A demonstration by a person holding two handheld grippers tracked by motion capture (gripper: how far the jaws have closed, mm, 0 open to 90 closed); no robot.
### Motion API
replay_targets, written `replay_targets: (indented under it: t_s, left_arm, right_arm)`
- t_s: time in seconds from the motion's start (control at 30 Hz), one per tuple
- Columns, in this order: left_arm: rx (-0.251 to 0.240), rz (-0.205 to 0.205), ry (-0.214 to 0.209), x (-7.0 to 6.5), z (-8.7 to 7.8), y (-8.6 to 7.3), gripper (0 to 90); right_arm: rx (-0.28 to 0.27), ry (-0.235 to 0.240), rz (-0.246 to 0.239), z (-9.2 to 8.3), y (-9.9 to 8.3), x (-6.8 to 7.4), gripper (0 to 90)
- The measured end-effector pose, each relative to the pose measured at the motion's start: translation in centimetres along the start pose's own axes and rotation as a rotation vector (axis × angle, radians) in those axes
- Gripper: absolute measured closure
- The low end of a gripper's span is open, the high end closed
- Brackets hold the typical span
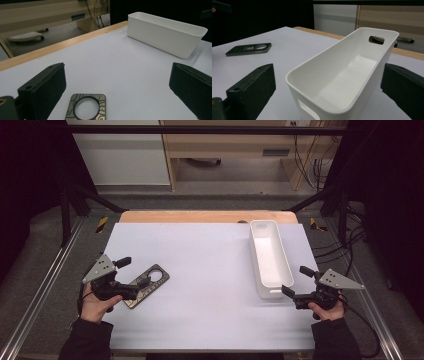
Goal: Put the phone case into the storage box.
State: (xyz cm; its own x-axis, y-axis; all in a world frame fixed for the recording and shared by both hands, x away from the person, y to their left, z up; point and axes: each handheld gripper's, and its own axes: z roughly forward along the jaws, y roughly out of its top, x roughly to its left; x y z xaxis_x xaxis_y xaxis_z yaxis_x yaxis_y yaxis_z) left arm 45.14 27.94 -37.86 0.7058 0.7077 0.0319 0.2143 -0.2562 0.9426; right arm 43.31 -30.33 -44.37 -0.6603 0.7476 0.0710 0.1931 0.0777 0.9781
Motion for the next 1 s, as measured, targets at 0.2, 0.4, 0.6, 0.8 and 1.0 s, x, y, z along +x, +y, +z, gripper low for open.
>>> replay_targets:
  t_s: [0.2,0.4,0.6,0.8,1.0]
  left_arm:
    - [0.026,0.004,0.000,0.4,0.8,0.3,0.3]
    - [0.069,0.004,-0.001,0.8,1.8,0.3,0.2]
    - [0.100,0.018,0.003,1.1,2.3,0.7,0.3]
    - [0.132,0.038,0.001,1.4,2.7,1.3,0.3]
    - [0.162,0.049,-0.001,1.6,3.2,1.7,0.3]
  right_arm:
    - [-0.001,-0.002,-0.001,0.0,0.0,0.0,0.3]
    - [0.001,-0.002,-0.003,0.0,0.0,0.0,0.3]
    - [0.002,-0.002,-0.004,0.0,0.0,0.0,0.3]
    - [0.006,-0.002,-0.003,0.0,0.0,0.0,0.3]
    - [0.009,-0.003,-0.004,0.1,0.0,0.0,0.3]
